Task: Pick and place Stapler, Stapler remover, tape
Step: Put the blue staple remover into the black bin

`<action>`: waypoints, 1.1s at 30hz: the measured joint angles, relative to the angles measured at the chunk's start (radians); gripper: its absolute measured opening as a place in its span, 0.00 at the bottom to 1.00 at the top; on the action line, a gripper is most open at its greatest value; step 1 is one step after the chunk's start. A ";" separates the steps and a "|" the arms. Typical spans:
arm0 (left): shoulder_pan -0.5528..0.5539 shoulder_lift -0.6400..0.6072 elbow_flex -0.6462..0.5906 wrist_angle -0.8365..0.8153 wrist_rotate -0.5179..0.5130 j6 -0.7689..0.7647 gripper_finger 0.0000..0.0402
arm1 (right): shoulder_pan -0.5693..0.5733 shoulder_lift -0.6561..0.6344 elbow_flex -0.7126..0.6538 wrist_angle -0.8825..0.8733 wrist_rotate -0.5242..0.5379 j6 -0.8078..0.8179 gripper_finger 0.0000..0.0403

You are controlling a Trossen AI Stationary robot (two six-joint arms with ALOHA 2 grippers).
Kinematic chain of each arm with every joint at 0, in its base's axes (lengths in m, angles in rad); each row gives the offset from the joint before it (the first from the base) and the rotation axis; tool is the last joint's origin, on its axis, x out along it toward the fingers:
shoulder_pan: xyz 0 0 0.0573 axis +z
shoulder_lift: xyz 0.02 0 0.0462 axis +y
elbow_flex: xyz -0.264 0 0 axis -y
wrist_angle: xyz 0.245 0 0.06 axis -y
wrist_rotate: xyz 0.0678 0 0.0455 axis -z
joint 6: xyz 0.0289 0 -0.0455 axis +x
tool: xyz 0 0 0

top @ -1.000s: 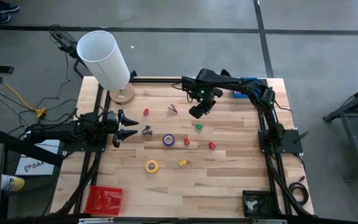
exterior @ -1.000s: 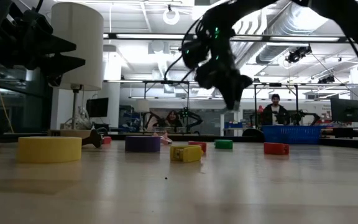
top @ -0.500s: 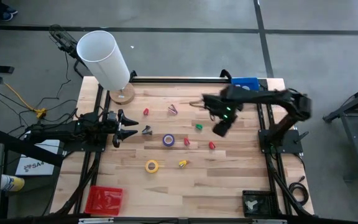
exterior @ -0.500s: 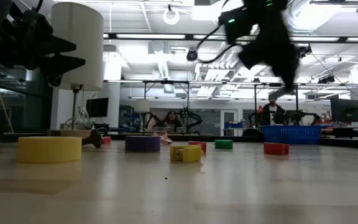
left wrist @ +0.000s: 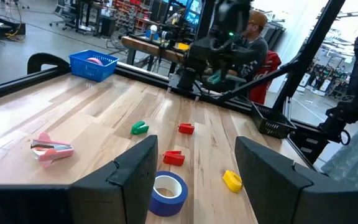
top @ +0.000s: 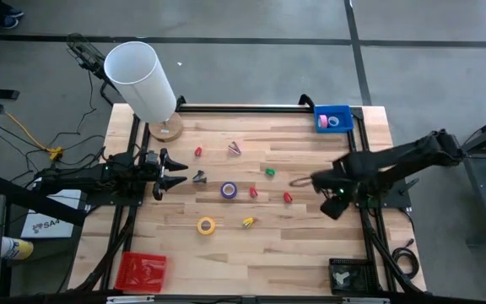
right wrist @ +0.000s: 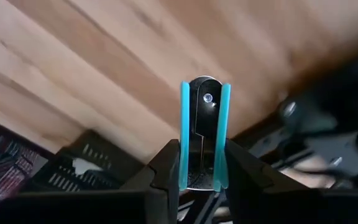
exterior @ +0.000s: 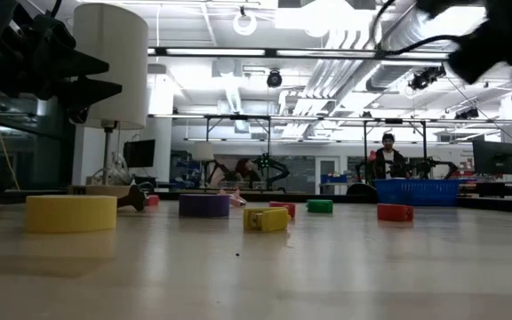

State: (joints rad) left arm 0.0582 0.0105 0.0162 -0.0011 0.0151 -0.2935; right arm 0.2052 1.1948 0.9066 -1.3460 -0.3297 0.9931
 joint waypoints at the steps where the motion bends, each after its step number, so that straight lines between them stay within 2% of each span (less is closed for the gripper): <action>1: 0.000 0.000 0.000 0.000 0.000 0.000 0.53 | 0.039 -0.013 -0.009 0.018 -0.013 0.057 0.20; 5: 0.000 0.000 0.000 0.000 0.000 0.000 0.53 | 0.203 -0.041 -0.022 0.122 -0.040 0.255 0.20; 14: 0.000 0.000 0.000 0.000 0.000 0.000 0.53 | 0.537 -0.003 -0.022 0.392 -0.091 0.408 0.20; 19: 0.000 0.000 0.000 0.000 0.000 0.000 0.53 | 0.680 0.028 -0.022 0.510 -0.088 0.402 0.20; 24: 0.000 0.000 0.000 0.000 0.000 0.000 0.53 | 0.788 0.070 -0.022 0.603 -0.060 0.299 0.21; 33: 0.000 0.000 0.000 0.000 0.000 0.000 0.53 | 0.865 0.219 -0.022 0.612 -0.108 0.214 0.20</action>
State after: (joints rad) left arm 0.0584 0.0105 0.0162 -0.0012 0.0147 -0.2934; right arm 1.0698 1.4138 0.8845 -0.7345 -0.4372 1.2073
